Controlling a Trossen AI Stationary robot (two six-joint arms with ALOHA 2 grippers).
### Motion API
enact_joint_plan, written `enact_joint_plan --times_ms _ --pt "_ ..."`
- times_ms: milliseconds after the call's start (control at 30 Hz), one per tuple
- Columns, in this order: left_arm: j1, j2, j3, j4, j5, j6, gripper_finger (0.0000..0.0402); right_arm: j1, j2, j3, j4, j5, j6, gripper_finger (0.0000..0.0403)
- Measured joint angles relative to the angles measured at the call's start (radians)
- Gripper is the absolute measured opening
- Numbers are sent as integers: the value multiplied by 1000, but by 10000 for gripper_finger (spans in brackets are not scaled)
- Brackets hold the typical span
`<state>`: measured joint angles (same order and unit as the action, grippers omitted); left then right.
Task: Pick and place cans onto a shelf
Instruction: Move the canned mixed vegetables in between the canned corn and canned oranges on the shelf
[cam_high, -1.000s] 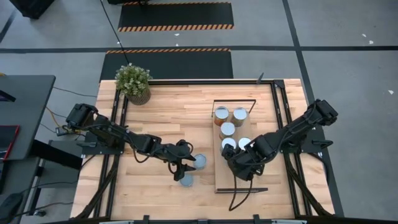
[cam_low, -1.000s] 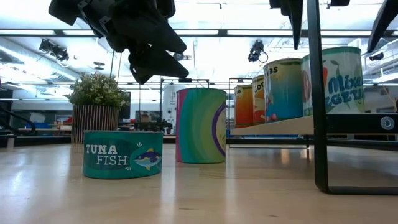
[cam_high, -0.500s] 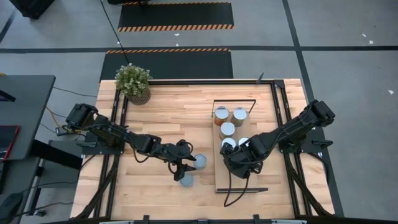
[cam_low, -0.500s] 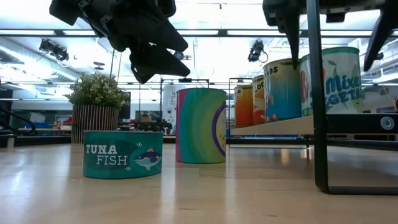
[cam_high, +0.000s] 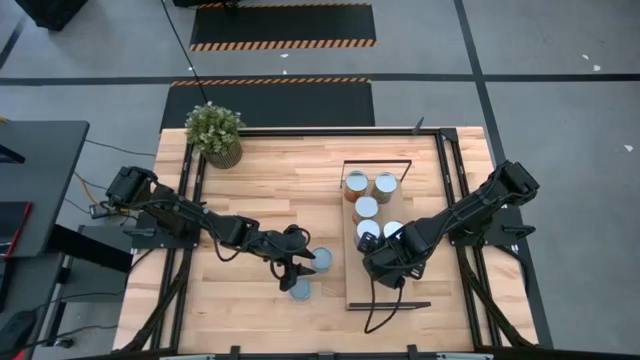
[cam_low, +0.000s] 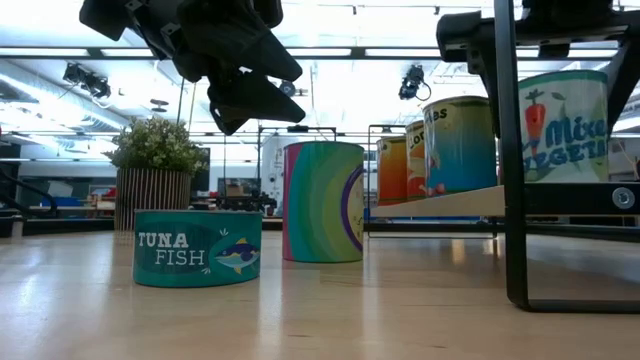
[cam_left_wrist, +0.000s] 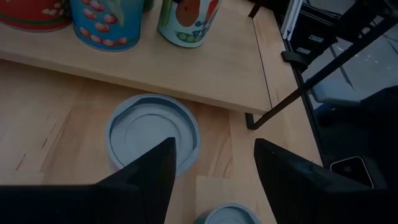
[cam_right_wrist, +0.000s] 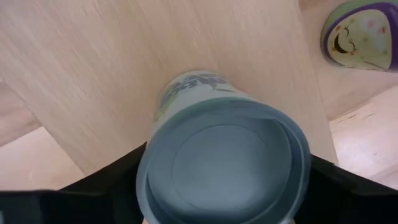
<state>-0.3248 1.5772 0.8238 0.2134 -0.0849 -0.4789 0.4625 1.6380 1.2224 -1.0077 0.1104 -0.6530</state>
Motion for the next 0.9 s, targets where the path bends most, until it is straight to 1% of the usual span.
enact_joint_plan --times_ms 100,200,400,567,833,900 --pt "-4 0 0 0 0 -2 222 8 0 21 -46 0 15 293" --pt "-12 0 0 0 0 -7 222 23 -3 71 -74 -3 60 292" --pt "-18 0 0 -1 2 -6 222 48 -16 169 -187 -15 150 292" --pt "-15 0 0 -1 0 1 222 49 -67 183 -215 -18 207 292" --pt "-22 0 0 -1 1 2 222 49 -158 184 -285 3 374 292" --pt "-21 0 0 -1 1 4 222 47 -189 184 -300 29 416 292"
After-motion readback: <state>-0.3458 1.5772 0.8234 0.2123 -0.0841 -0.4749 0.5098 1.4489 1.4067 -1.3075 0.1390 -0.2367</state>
